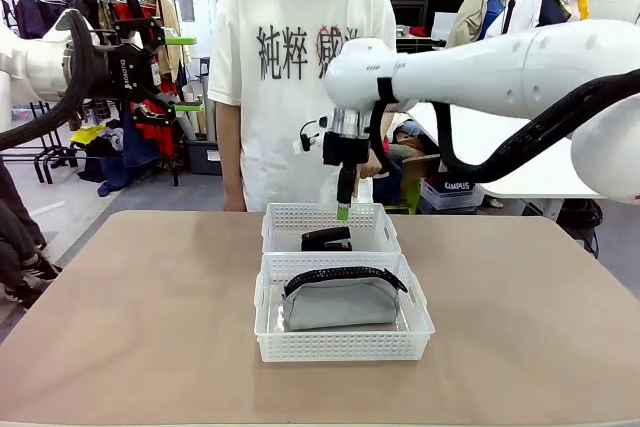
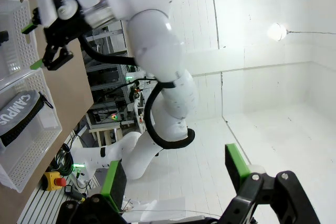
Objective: Distribute items into two baskets.
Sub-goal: Place the picked Stapler into the Organizing basket as instructed by the person.
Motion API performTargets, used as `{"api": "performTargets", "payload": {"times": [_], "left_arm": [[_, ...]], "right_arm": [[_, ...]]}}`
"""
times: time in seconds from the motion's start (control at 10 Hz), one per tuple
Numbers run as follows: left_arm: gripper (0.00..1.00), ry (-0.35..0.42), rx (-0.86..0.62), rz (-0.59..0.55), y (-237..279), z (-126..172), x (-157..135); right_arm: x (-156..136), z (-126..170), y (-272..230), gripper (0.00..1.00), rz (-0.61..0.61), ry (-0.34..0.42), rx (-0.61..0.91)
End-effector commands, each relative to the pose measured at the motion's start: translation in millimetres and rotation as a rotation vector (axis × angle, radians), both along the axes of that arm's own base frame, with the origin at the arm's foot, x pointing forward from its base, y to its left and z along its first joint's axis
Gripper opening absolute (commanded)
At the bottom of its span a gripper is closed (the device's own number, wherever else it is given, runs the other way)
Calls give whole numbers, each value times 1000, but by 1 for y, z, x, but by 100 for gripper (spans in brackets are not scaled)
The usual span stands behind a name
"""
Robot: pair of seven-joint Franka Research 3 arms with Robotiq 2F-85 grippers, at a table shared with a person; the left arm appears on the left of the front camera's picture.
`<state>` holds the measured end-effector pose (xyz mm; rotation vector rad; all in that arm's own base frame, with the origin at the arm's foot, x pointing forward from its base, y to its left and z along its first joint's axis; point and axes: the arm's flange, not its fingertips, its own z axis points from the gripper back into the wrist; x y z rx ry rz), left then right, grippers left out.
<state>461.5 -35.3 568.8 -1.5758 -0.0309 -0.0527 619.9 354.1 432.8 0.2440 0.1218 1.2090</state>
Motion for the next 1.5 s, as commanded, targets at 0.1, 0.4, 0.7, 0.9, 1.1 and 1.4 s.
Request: {"api": "performTargets", "payload": {"times": [0.1, 0.4, 0.7, 0.9, 1.1, 1.4], "left_arm": [[100, 6, -5, -7, 1, 3, -3], [100, 6, -5, -7, 1, 3, -3], [100, 6, -5, -7, 1, 3, -3], [100, 6, -5, -7, 1, 3, -3], [100, 6, -5, -7, 1, 3, -3], [100, 6, -5, -7, 1, 3, -3]], "right_arm": [[-11, 44, -27, 100, -366, 64, 170], [-22, 88, -81, 100, -594, 95, 363], [-31, 108, -131, 100, -772, 113, 555], [-32, 111, -141, 100, -790, 97, 594], [-13, 122, -142, 100, -811, 128, 555], [-13, 122, -142, 100, -811, 128, 555]]}}
